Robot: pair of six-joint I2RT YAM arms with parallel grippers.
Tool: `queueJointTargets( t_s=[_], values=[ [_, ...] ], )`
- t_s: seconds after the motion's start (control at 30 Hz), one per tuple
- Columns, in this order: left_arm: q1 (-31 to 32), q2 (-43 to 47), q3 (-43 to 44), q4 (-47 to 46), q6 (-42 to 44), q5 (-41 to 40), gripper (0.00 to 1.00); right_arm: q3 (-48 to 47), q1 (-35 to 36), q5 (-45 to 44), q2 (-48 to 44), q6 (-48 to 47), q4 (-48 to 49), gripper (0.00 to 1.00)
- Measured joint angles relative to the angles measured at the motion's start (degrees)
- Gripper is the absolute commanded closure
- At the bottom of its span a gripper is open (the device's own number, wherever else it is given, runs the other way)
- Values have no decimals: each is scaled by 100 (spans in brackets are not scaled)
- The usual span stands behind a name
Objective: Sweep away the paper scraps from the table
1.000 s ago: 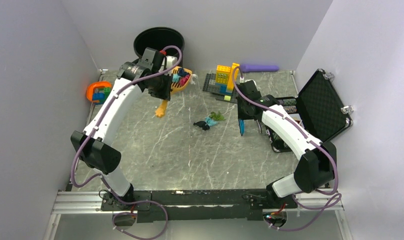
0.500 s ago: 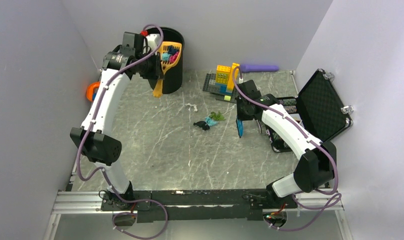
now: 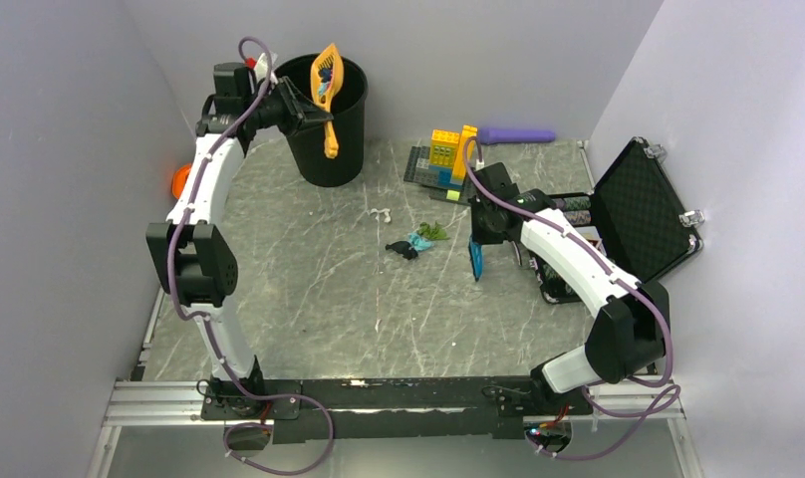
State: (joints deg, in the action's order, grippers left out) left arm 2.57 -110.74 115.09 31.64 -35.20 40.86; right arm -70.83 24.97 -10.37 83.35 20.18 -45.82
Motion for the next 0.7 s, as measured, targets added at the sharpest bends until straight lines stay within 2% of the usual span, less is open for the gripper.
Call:
queueJointTargets(
  t_s=[0.17, 0.3, 0.37, 0.5, 0.7],
  values=[
    [-391, 0, -1517, -3123, -2774, 973, 100, 127, 0, 46, -7, 52, 17, 100],
    [-623, -48, -2520, -5543, -5049, 1130, 100, 190, 0, 55, -13, 92, 68, 100],
    [-671, -131, -2715, -6439, -5869, 1123, 100, 199, 0, 81, -13, 105, 87, 100],
    [-660, -179, -2839, -7635, -6968, 1095, 100, 199, 0, 155, -11, 105, 92, 100],
    [-634, -179, -2874, -8524, -7689, 1064, 100, 199, 0, 186, -11, 105, 94, 100]
  ],
)
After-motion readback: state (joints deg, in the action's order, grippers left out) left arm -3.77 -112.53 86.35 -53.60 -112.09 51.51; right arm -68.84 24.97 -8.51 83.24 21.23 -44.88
